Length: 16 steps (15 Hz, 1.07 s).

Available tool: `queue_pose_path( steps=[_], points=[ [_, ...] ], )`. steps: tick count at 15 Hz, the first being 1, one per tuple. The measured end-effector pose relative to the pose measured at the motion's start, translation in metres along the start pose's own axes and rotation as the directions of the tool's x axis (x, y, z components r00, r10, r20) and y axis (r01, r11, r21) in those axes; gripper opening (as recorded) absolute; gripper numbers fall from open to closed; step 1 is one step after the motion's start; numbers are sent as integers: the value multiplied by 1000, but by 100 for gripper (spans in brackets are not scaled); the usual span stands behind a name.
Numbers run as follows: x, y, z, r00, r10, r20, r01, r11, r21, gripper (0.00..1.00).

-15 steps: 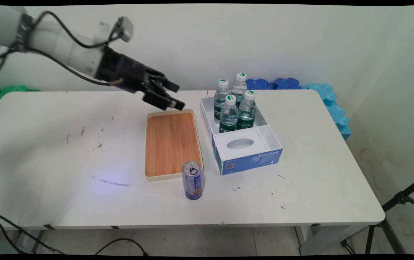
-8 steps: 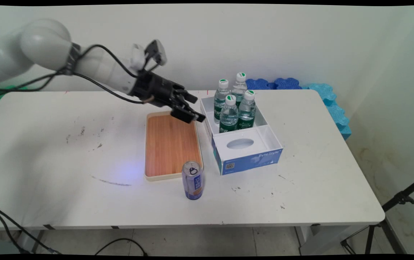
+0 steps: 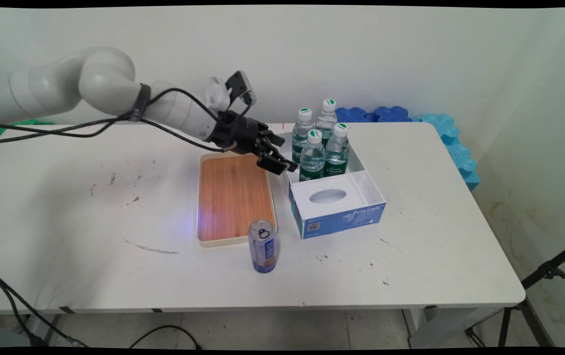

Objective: Pick up the green bottle from the white box

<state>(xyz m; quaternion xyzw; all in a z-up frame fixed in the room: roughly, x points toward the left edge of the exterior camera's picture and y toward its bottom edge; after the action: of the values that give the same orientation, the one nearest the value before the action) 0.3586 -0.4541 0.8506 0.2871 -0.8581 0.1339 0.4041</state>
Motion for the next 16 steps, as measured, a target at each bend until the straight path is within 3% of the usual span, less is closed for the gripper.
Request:
queue_pose_path(
  steps=[15,16],
  points=[
    [1,1,56,999,-37,1,37,999,27,100],
    [1,0,58,999,-36,0,36,999,27,0]
  ],
)
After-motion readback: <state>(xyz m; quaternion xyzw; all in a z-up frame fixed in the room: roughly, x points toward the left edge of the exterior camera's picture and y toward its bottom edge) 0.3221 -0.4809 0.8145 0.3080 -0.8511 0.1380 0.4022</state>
